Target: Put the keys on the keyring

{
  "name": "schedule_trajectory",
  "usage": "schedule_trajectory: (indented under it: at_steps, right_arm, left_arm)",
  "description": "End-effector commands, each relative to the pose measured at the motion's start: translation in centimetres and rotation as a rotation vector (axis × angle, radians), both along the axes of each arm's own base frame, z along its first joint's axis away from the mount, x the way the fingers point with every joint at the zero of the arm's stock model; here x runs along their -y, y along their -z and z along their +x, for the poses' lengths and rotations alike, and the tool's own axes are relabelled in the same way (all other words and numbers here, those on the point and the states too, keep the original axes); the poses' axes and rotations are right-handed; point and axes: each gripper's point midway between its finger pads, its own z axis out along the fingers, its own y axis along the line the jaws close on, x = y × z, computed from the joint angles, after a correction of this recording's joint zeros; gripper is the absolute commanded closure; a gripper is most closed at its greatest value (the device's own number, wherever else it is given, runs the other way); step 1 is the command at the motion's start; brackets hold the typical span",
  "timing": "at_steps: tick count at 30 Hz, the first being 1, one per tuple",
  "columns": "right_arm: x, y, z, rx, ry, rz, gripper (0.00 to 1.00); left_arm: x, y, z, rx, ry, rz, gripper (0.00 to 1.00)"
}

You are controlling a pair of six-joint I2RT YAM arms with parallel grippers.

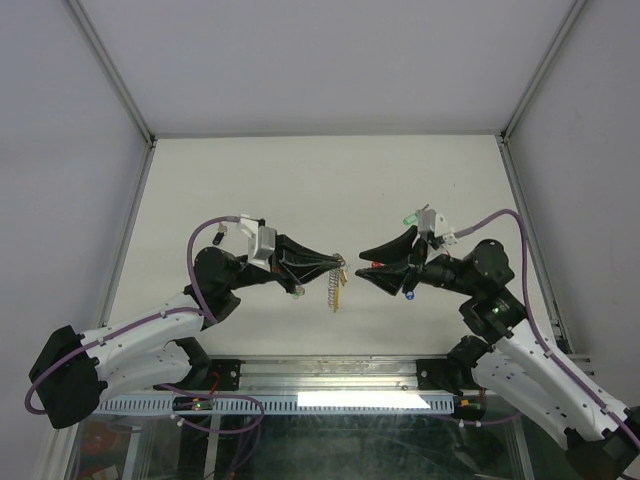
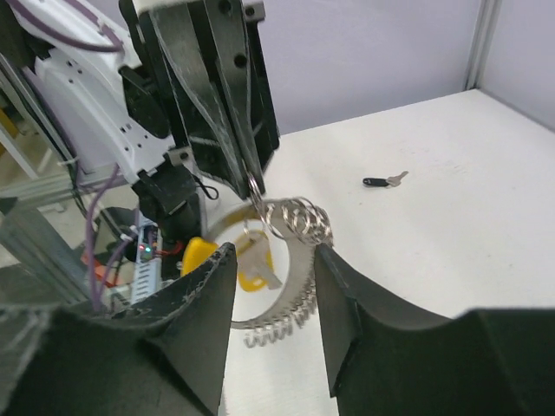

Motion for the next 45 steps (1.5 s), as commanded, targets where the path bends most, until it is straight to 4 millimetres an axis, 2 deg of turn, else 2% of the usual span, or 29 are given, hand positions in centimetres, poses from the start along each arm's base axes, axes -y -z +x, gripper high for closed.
schedule_trajectory:
  at_steps: [1, 14, 24, 45]
  right_arm:
    - [0.3, -3.1, -0.5, 0.307, 0.000, 0.128, 0.56]
    - [-0.8, -3.4, -1.3, 0.319, -0.104, 0.139, 0.61]
    - [-2.1, -2.9, -2.2, 0.285, -0.182, 0.117, 0.65]
    - [-3.2, -2.6, -2.2, 0.276, -0.195, 0.112, 0.75]
  left_arm:
    - [-0.7, -4.2, -2.2, 0.096, 0.076, -0.117, 1.00]
    - [-0.6, -4.2, -2.6, 0.103, 0.100, -0.110, 1.00]
    - [-0.4, -4.1, -2.7, 0.102, 0.114, -0.108, 1.00]
    - [-0.3, -4.0, -2.8, 0.099, 0.126, -0.100, 1.00]
